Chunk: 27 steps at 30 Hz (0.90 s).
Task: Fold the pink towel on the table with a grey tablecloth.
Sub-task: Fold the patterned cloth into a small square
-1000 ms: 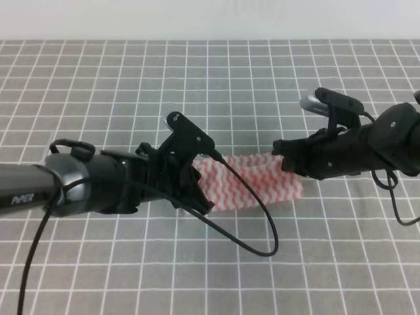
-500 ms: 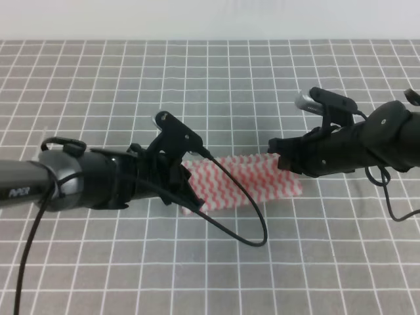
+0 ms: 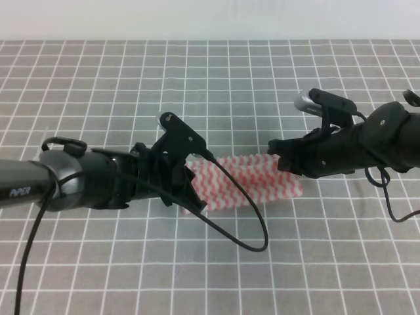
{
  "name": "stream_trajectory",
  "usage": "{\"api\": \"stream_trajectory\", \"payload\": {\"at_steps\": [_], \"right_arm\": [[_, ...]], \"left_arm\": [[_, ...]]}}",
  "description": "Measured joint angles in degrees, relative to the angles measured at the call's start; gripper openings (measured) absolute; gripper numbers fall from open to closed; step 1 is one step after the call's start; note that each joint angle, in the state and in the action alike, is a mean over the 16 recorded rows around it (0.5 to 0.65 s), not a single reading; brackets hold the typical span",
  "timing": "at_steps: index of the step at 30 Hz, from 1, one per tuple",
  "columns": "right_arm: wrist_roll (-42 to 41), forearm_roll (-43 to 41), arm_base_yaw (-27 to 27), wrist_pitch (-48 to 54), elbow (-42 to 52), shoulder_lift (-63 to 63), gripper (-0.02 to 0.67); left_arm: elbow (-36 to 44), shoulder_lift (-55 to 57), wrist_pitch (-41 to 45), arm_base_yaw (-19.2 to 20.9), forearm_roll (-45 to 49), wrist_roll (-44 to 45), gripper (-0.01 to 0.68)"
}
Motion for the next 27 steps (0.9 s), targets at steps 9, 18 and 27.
{"api": "stream_trajectory", "payload": {"at_steps": [9, 18, 27], "right_arm": [[0.0, 0.0, 0.0, 0.0, 0.0, 0.1, -0.014], [0.0, 0.1, 0.1, 0.0, 0.0, 0.2, -0.014], [0.0, 0.1, 0.0, 0.0, 0.0, 0.0, -0.014]], "left_arm": [[-1.6, 0.0, -1.1, 0.0, 0.0, 1.4, 0.21], [-5.6, -0.2, -8.4, 0.0, 0.0, 1.7, 0.355], [-8.4, -2.2, -11.0, 0.0, -0.1, -1.7, 0.269]]}}
